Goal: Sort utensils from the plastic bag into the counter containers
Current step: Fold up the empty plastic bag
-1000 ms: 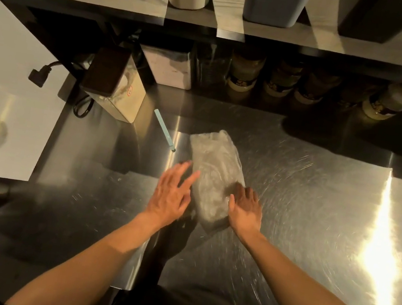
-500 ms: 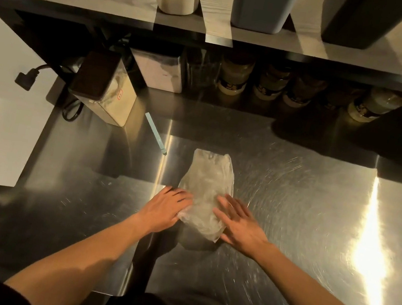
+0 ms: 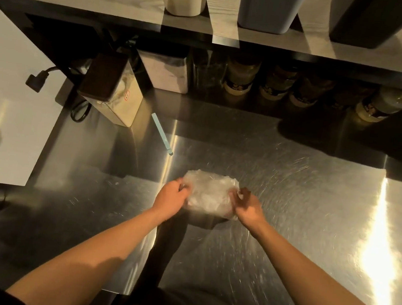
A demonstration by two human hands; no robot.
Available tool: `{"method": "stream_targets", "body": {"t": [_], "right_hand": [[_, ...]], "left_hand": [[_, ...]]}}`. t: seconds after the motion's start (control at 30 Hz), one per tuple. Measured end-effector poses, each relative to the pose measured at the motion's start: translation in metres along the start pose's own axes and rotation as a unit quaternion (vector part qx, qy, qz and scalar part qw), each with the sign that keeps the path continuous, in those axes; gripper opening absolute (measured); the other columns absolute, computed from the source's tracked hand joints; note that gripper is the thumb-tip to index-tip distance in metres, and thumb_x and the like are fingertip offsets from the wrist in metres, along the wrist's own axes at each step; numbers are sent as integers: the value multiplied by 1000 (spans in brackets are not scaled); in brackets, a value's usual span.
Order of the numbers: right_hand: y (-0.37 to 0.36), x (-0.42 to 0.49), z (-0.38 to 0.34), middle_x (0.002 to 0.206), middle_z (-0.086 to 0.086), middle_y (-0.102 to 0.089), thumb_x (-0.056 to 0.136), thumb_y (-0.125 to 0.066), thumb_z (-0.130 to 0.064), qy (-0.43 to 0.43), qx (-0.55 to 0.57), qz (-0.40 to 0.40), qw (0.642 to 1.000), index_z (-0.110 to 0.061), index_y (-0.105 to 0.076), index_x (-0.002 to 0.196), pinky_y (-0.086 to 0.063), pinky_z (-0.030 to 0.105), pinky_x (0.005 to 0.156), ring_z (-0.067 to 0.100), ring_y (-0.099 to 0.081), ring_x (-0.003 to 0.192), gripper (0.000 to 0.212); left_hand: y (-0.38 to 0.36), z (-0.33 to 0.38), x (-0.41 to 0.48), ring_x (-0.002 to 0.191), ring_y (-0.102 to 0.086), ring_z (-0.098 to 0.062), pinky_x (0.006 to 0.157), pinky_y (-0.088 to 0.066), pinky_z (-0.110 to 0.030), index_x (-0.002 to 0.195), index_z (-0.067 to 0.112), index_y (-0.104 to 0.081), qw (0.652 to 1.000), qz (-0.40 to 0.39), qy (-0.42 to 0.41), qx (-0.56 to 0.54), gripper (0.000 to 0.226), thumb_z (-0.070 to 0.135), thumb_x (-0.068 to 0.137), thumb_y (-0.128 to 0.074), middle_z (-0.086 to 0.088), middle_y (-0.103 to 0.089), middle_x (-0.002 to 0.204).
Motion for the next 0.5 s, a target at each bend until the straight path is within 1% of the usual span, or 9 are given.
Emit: {"method": "stream_targets", "body": {"t": [0.07, 0.1, 0.17, 0.2, 0.23, 0.3, 0.4, 0.47, 0.5], "right_hand": [[-2, -1, -3, 107, 5, -64, 95, -56, -55, 4, -22, 65, 998, -18, -52, 125, -51, 37, 86, 29, -65, 103, 48], [-4, -4, -5, 109, 5, -63, 95, -56, -55, 17, -52, 100, 993, -19, -48, 129, -54, 39, 84, 28, -66, 99, 50], [-10, -9, -6, 129, 9, -54, 98, -54, -46, 130, -158, 185, 961, -19, -41, 141, -58, 44, 86, 28, -63, 105, 52], [-15, -9, -4, 140, 12, -47, 99, -55, -40, 211, -223, 196, 931, -21, -40, 145, -55, 46, 95, 30, -58, 115, 52], [-22, -9, 1, 148, 14, -42, 99, -53, -36, 281, -292, 172, 898, -23, -40, 147, -47, 47, 104, 31, -51, 126, 52], [-35, -1, 19, 158, 13, -35, 103, -36, -38, 326, -408, 85, 849, -24, -39, 152, -25, 45, 119, 32, -34, 145, 50], [-42, -4, 30, 165, 13, -19, 101, -9, -43, 273, -459, 40, 844, -23, -22, 157, 6, 43, 122, 28, 2, 154, 61], [-44, -8, 24, 167, 12, 1, 100, 2, -46, 223, -458, -4, 860, -23, -4, 160, 20, 41, 119, 28, 11, 154, 64], [-44, -9, 20, 167, 12, -1, 104, -4, -46, 204, -447, -15, 871, -23, -6, 160, 15, 42, 120, 29, 5, 154, 61]], "left_hand": [[-3, 2, 8, 94, -66, -28, 84, -53, -37, 113, 15, -65, 998, 19, 41, 33, 28, 36, 100, -55, -8, -70, 97], [-5, 2, 11, 96, -66, -32, 83, -52, -38, 115, 13, -63, 996, 28, 45, 70, 29, 36, 99, -54, -12, -70, 100], [-7, 5, 10, 99, -65, -36, 81, -50, -38, 118, 11, -58, 987, 47, 24, 150, 30, 35, 100, -53, -15, -69, 104], [-8, 5, 10, 98, -66, -36, 80, -51, -40, 120, 12, -55, 983, 55, 10, 174, 30, 34, 100, -53, -15, -69, 103], [-9, 5, 9, 96, -67, -35, 80, -53, -41, 122, 13, -52, 981, 60, -2, 185, 30, 34, 100, -54, -15, -69, 102], [-10, 3, 8, 97, -68, -33, 82, -56, -43, 125, 16, -46, 983, 61, -12, 171, 36, 39, 100, -56, -13, -68, 105], [-11, -3, 0, 113, -61, -25, 95, -55, -40, 136, 17, -46, 986, 90, -69, 121, 51, 46, 96, -60, -10, -55, 128], [-8, -4, -12, 123, -52, -23, 104, -48, -38, 138, 16, -48, 941, 174, -219, 189, 51, 43, 96, -59, -9, -47, 138], [-9, -6, -18, 126, -48, -23, 106, -44, -38, 138, 16, -48, 905, 189, -306, 226, 49, 39, 96, -58, -9, -45, 141]]}}
Point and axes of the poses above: each hand's wrist, its own x-axis towards the middle knuckle, its own y-axis out of the back of the hand, z = x × y, the point moved 2 cm from there along x, towards the middle knuckle
